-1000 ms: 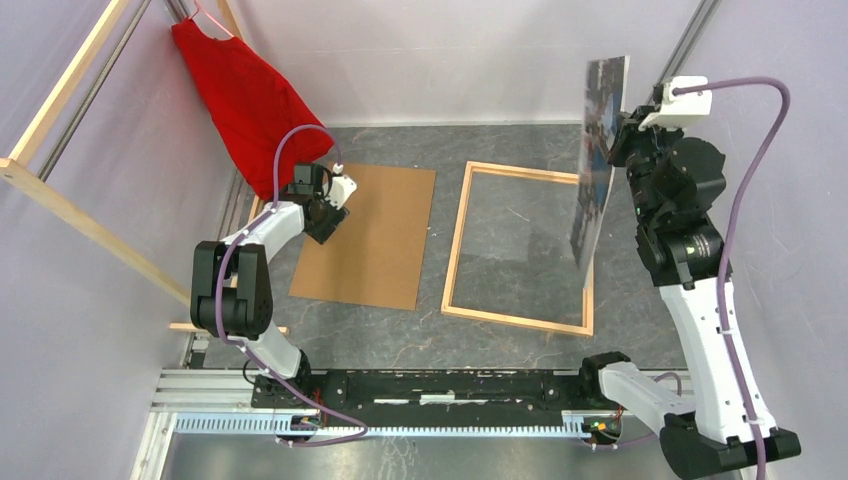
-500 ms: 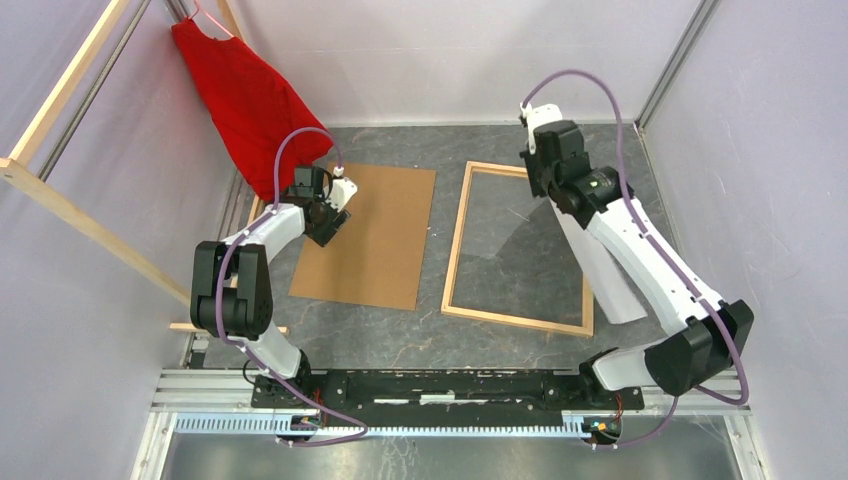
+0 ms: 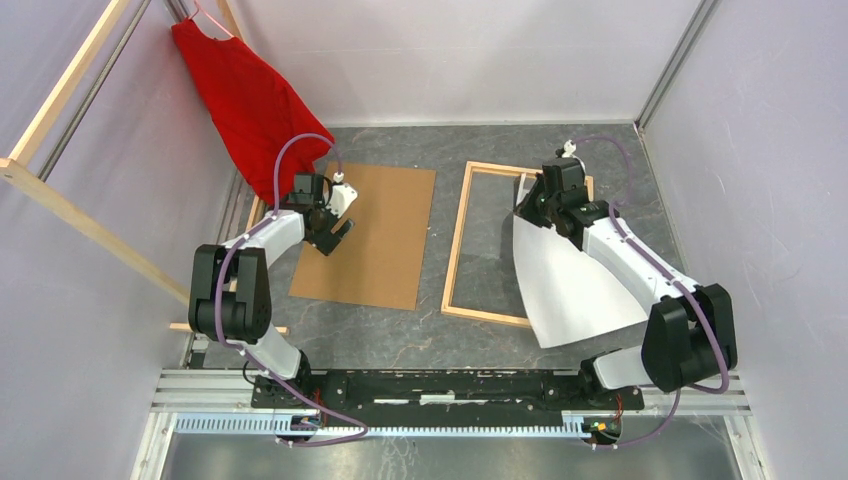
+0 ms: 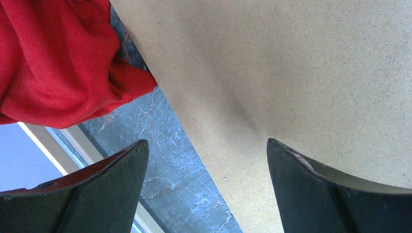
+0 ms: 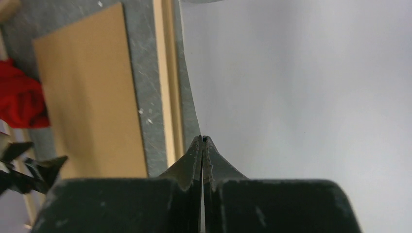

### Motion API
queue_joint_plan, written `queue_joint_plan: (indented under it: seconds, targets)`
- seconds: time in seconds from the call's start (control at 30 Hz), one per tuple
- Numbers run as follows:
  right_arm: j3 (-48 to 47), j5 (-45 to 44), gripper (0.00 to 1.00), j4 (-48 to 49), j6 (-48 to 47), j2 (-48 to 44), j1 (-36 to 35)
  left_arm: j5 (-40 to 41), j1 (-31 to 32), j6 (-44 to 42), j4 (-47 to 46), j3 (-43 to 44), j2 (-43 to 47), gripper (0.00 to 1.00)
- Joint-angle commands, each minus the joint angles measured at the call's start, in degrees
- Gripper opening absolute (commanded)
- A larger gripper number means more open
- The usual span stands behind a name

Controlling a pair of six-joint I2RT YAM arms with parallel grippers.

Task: Put the photo into the frame
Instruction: Turn over the photo from the photo frame.

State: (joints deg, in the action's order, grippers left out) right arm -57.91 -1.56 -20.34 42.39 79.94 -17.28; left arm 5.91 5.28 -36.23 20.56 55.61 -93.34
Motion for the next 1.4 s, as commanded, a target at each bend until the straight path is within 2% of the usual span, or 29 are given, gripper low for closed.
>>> queue_joint_plan:
  seconds: [0.0,0.13,0.57,0.93,1.37]
  targets:
    - [-1.6,-7.5,0.00,9.9,11.9,0.8,-2.2,0.3,-0.1,1.6,-1.7,-0.2,1.9,0.97]
    - [-2.4,-13.5,0.00,12.9,15.0,2.5,-4.7,0.8,-0.1,1.7,-1.7,-0.1,1.5,0.97]
    - [-2.6,-31.4,0.00,11.3,28.9,6.5,-7.5,1.7,-0.1,2.6,-1.2,1.1,0.4,1.00]
    - [-7.8,-34.1,0.00,11.1,33.2,12.1,-9.4,2.4,-0.1,2.6,-1.9,1.2,-0.3,1.00]
    - [-14.6,-38.2,0.00,5.9,38.1,16.7,-11.5,2.9,-0.1,2.0,-2.8,0.2,-0.8,1.00]
